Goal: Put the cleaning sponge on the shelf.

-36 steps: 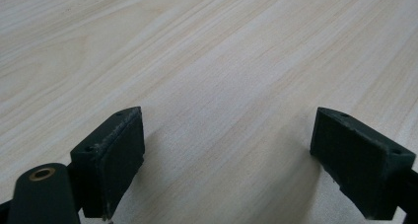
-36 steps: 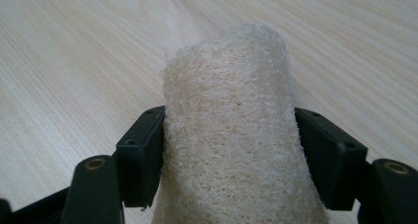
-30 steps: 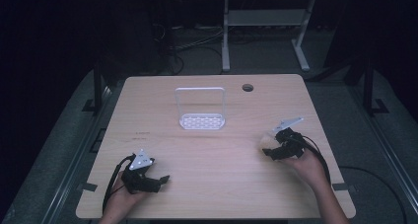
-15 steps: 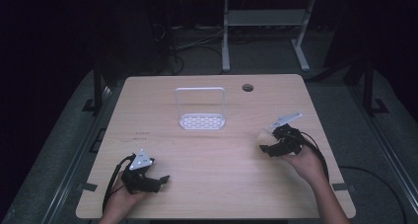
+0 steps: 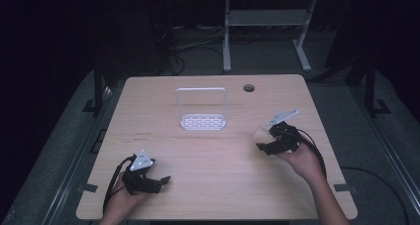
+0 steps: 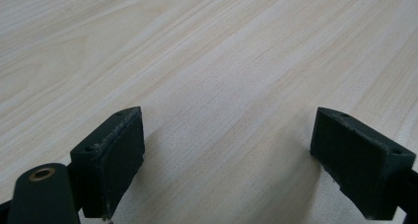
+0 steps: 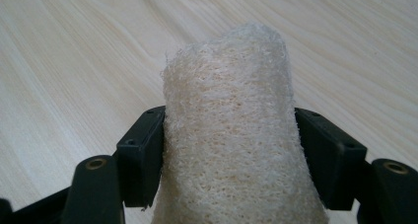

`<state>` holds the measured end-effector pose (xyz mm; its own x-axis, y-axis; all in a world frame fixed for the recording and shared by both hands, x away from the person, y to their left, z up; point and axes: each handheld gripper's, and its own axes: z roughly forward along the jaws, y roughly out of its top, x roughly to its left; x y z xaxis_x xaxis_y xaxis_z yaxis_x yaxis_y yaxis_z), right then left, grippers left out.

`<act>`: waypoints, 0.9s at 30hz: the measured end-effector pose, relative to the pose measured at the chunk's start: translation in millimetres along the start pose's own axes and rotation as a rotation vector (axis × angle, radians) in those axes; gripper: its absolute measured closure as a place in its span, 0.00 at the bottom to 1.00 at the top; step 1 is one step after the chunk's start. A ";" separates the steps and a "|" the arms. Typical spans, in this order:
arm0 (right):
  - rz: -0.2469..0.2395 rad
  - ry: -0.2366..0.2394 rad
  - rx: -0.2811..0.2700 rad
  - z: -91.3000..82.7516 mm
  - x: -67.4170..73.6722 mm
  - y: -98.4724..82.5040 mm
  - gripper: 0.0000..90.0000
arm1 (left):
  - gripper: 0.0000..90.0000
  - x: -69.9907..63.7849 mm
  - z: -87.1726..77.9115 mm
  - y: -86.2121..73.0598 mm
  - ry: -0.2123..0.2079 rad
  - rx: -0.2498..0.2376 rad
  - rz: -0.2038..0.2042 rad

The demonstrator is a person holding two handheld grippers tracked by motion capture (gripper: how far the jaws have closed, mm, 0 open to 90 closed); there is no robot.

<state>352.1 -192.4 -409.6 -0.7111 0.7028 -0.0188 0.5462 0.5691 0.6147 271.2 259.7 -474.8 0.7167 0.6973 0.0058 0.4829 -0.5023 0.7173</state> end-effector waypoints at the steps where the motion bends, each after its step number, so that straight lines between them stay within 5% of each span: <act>1: -0.005 0.002 -0.003 0.3 0.4 1.2 0.35 | 0.14 -0.1 0.0 0.0 -0.001 0.000 0.000; 27: -0.056 0.042 -0.012 11.9 16.1 35.1 0.35 | 0.14 -0.1 0.0 0.0 -0.002 0.000 0.001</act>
<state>365.2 -156.0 -397.7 -0.7583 0.6516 -0.0202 0.5004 0.6016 0.6227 271.1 259.6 -474.8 0.7181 0.6959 0.0046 0.4825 -0.5026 0.7173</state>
